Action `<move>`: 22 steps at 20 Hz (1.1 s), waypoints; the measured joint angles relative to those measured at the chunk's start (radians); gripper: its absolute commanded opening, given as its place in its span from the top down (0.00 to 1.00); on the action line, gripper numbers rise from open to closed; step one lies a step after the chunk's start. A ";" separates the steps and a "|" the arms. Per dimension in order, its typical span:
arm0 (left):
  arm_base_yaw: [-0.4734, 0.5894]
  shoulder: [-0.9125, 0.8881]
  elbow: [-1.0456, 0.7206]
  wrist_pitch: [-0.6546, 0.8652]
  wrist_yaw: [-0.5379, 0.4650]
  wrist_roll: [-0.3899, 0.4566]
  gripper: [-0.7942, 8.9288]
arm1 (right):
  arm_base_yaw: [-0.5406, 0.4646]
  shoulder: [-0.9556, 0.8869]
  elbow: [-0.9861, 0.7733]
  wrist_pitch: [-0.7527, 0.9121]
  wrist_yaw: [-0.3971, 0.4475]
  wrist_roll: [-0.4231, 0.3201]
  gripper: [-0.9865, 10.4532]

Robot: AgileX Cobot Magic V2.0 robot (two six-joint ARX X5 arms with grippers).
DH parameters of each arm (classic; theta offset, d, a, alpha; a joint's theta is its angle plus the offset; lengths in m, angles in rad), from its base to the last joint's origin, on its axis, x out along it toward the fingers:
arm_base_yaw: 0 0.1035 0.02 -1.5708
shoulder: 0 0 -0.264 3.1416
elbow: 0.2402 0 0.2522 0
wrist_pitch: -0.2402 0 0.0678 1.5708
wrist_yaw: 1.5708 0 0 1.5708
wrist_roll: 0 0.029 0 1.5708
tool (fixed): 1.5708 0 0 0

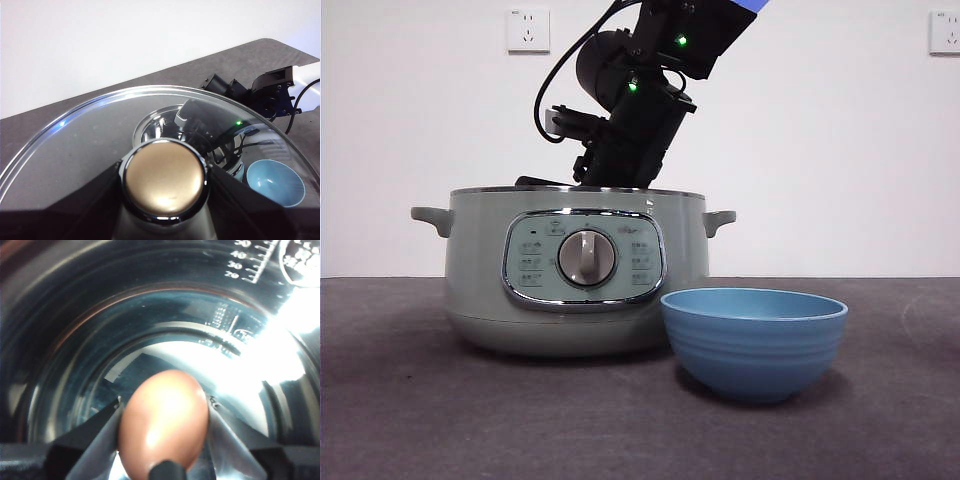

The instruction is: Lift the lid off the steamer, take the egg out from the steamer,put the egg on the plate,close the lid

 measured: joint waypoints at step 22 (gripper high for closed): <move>0.000 0.000 0.000 -0.004 0.046 0.000 0.93 | -0.027 -0.771 -0.223 -0.549 0.104 -0.039 0.92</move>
